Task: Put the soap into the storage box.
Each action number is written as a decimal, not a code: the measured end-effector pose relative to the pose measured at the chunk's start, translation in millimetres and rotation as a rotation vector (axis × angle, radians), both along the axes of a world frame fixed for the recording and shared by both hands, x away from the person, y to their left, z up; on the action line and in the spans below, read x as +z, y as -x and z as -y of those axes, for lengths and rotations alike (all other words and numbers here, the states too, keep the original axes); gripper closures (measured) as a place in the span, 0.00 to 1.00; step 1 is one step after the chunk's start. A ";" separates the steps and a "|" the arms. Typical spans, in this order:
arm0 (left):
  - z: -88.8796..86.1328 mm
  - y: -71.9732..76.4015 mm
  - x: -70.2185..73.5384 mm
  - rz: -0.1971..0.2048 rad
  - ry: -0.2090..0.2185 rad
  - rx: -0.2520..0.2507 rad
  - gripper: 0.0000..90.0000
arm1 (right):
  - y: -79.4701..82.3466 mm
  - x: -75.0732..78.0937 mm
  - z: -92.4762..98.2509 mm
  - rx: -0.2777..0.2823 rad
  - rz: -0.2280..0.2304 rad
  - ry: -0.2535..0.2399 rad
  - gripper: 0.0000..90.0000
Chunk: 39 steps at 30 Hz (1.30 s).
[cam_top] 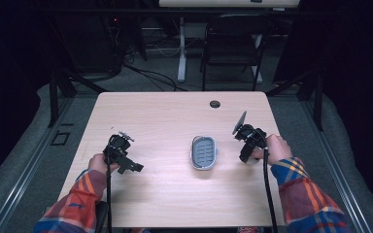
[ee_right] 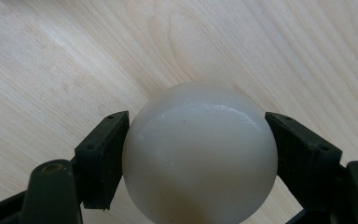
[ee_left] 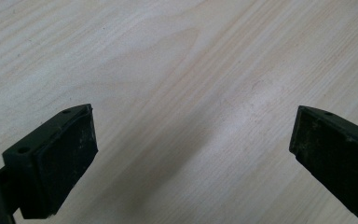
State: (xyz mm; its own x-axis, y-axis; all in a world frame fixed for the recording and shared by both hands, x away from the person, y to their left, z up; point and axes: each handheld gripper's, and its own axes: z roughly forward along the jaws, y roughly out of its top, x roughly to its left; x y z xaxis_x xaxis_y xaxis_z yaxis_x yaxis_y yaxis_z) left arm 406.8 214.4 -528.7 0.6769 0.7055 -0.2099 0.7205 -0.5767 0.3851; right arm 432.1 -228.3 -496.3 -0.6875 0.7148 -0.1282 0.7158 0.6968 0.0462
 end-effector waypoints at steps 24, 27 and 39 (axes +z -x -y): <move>0.1 -0.1 -0.2 -0.001 0.001 -0.004 0.01 | -15.2 16.9 -35.0 0.074 -0.012 0.038 0.27; 0.2 -0.1 -0.1 -0.002 -0.001 -0.005 0.01 | -16.0 17.0 -37.7 0.075 -0.017 0.037 0.27; 0.2 -0.2 -0.3 -0.003 0.000 -0.007 0.01 | -24.4 23.6 -52.5 0.104 -0.007 0.042 0.27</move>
